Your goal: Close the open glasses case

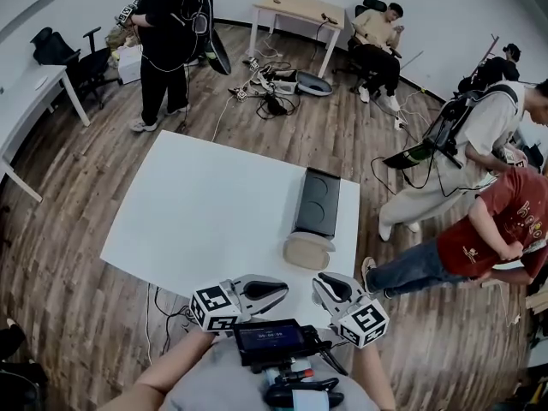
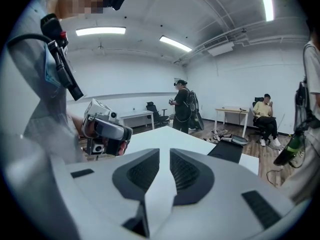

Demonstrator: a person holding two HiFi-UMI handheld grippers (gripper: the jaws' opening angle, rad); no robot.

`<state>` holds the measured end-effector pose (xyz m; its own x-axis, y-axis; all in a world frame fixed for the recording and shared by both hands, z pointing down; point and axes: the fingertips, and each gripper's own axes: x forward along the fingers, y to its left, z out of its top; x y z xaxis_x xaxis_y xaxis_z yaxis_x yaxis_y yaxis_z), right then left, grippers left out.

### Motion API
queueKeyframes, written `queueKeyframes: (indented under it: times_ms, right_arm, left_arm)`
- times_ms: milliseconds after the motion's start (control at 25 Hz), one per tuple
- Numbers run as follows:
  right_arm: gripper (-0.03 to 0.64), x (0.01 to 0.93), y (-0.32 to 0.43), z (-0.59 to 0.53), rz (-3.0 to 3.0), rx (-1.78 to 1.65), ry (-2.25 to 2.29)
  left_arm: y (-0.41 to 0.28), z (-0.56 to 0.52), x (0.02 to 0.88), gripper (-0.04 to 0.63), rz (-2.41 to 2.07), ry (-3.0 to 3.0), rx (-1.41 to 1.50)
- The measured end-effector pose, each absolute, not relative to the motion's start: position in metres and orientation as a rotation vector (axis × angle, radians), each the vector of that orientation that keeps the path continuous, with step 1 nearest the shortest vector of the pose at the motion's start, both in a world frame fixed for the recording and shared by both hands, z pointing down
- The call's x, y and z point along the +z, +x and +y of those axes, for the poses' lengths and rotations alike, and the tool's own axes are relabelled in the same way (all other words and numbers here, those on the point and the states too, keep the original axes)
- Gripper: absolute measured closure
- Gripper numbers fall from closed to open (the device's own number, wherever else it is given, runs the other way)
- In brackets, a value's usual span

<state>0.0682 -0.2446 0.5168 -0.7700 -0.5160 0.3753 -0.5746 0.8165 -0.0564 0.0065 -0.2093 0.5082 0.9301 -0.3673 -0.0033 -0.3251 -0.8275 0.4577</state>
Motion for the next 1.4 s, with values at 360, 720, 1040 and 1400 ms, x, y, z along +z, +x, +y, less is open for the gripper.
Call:
queueKeyframes:
  times_ms: [360, 720, 1040, 1400]
  right_arm:
    - [0.575, 0.534, 0.071, -0.249, -2.594, 0.219, 0.802]
    - [0.574, 0.548, 0.078, -0.271, -2.499, 0.126, 0.847]
    - [0.574, 0.568, 0.077, -0.295, -2.276, -0.178, 0.824]
    - [0.574, 0.568, 0.086, -0.308, -2.206, -0.230, 0.846]
  left_arm:
    - [0.014, -0.209, 0.518, 0.566, -0.463, 2.617, -0.103]
    - [0.012, -0.211, 0.521, 0.566, -0.457, 2.614, -0.090]
    - [0.010, -0.207, 0.523, 0.566, -0.449, 2.617, -0.058]
    - [0.000, -0.201, 0.523, 0.566, -0.445, 2.599, -0.065]
